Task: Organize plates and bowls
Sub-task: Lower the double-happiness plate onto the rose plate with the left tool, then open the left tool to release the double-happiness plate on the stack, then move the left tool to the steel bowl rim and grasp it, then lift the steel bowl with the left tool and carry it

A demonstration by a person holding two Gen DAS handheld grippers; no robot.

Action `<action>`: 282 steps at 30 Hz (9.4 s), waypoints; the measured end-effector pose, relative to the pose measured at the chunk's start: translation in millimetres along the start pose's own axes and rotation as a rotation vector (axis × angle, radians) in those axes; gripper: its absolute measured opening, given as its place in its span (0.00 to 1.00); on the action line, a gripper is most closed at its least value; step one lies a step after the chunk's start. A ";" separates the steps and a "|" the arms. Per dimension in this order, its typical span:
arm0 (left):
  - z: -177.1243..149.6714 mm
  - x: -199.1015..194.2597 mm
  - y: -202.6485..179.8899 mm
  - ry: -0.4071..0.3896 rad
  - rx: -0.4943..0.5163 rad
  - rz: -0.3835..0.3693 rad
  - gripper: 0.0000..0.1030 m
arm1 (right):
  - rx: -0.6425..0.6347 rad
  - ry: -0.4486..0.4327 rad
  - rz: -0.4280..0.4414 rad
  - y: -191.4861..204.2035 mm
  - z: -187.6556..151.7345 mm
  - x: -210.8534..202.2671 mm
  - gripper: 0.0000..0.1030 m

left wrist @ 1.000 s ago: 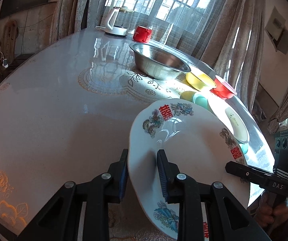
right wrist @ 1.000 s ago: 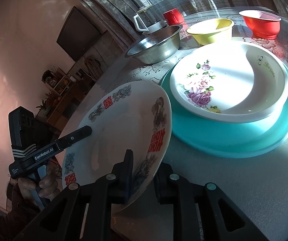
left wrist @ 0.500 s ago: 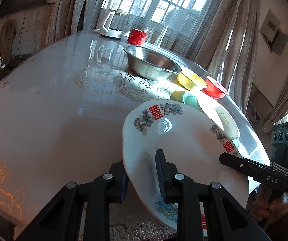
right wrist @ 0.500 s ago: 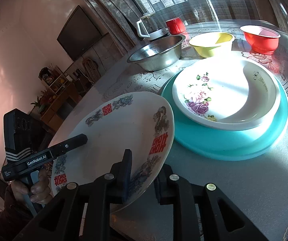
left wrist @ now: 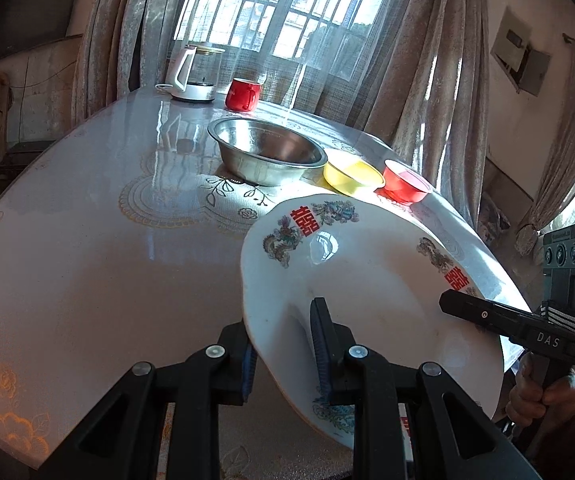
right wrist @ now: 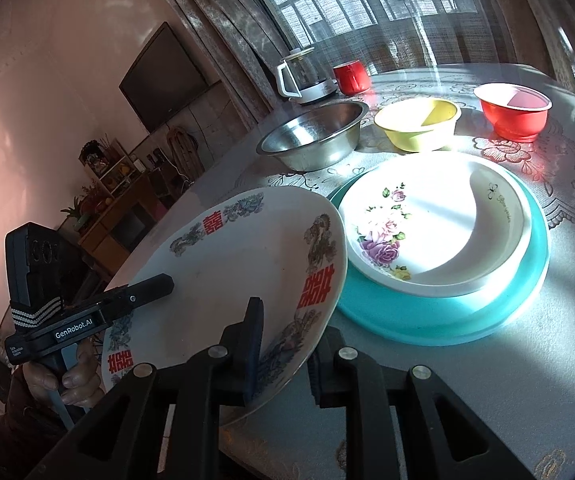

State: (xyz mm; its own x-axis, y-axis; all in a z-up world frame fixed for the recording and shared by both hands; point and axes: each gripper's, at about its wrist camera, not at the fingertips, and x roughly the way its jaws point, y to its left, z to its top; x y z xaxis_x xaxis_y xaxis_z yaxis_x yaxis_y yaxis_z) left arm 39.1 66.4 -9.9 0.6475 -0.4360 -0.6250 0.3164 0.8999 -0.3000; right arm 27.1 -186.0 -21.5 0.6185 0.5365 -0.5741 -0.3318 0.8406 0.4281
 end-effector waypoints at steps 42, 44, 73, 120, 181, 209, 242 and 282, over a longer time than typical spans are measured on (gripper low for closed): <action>65.4 147.4 -83.6 0.134 0.092 -0.030 0.24 | 0.091 -0.049 -0.335 -113.6 38.1 -13.8 0.23; 65.3 147.3 -82.9 0.137 0.086 -0.030 0.24 | 0.090 -0.047 -0.338 -114.1 38.4 -13.1 0.23; 49.0 98.4 -76.5 0.033 0.016 0.006 0.26 | 0.180 -0.093 -0.318 -106.1 20.2 -37.4 0.31; 35.8 72.2 -83.3 0.020 0.049 0.070 0.26 | 0.173 -0.123 -0.362 -82.2 7.0 -53.7 0.27; 87.0 52.9 56.4 -0.017 -0.239 0.108 0.32 | 0.089 0.019 -0.062 -0.9 107.9 43.4 0.31; 160.7 142.6 81.0 -0.001 -0.331 0.036 0.19 | 0.247 0.109 -0.139 -43.6 163.2 132.6 0.31; 154.7 143.7 91.5 0.018 -0.305 0.072 0.11 | 0.044 0.145 -0.265 -21.9 171.5 153.9 0.32; 171.3 167.6 97.0 0.037 -0.290 0.100 0.13 | 0.042 0.210 -0.339 -34.3 175.2 169.5 0.31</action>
State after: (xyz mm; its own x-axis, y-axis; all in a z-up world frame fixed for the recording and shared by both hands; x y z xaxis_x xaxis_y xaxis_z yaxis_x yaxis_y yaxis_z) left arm 297.0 80.0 -20.3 0.6383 -0.3499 -0.6857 0.0383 0.9040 -0.4257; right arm 268.1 -136.9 -11.2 0.5273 0.2364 -0.8161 -0.1021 0.9712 0.2154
